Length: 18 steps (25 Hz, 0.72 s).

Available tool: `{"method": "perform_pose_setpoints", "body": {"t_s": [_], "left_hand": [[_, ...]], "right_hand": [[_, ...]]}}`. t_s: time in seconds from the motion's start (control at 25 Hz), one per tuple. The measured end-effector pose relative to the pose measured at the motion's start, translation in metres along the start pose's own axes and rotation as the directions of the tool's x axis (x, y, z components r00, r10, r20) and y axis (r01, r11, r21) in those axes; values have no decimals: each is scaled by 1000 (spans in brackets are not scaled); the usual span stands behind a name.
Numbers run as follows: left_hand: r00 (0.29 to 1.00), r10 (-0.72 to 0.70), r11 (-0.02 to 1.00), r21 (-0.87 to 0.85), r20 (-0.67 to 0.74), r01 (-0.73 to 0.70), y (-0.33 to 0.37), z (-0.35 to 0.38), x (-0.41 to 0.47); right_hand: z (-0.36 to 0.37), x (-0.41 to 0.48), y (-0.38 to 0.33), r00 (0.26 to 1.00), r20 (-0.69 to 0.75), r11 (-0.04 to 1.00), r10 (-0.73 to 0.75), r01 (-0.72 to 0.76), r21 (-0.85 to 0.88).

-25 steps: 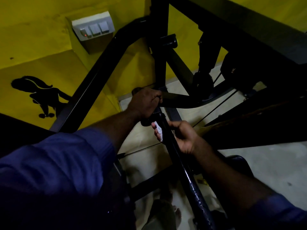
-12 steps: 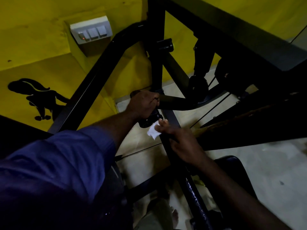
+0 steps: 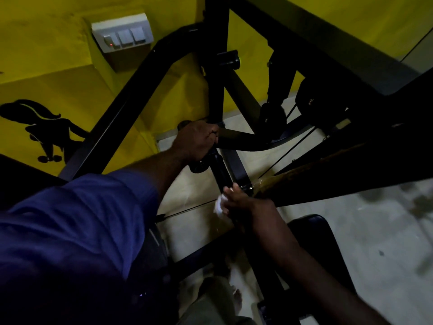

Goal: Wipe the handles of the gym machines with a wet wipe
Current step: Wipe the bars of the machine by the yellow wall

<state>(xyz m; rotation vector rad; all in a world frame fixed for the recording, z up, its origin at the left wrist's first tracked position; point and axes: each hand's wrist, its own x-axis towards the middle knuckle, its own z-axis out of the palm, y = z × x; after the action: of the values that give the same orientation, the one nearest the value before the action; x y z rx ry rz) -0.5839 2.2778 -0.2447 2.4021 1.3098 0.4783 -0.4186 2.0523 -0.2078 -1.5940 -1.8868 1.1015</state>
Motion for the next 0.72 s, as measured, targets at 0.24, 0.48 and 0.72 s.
{"method": "perform_pose_setpoints", "body": {"t_s": [0.24,0.48,0.72], "left_hand": [[1000,-5,1000,-8,2,5,2,0,0],[1000,11,1000,-12,-9,-12,1,2,1],[1000,11,1000,0,-9,-11,-2,2,0]], "right_hand": [[9,33,-2,991,-117,970,60,-85,-230],[-5,14,-16,941,-297,935,163,-244,-257],[-7,130,3,869,-238,896,435,-392,207]]}}
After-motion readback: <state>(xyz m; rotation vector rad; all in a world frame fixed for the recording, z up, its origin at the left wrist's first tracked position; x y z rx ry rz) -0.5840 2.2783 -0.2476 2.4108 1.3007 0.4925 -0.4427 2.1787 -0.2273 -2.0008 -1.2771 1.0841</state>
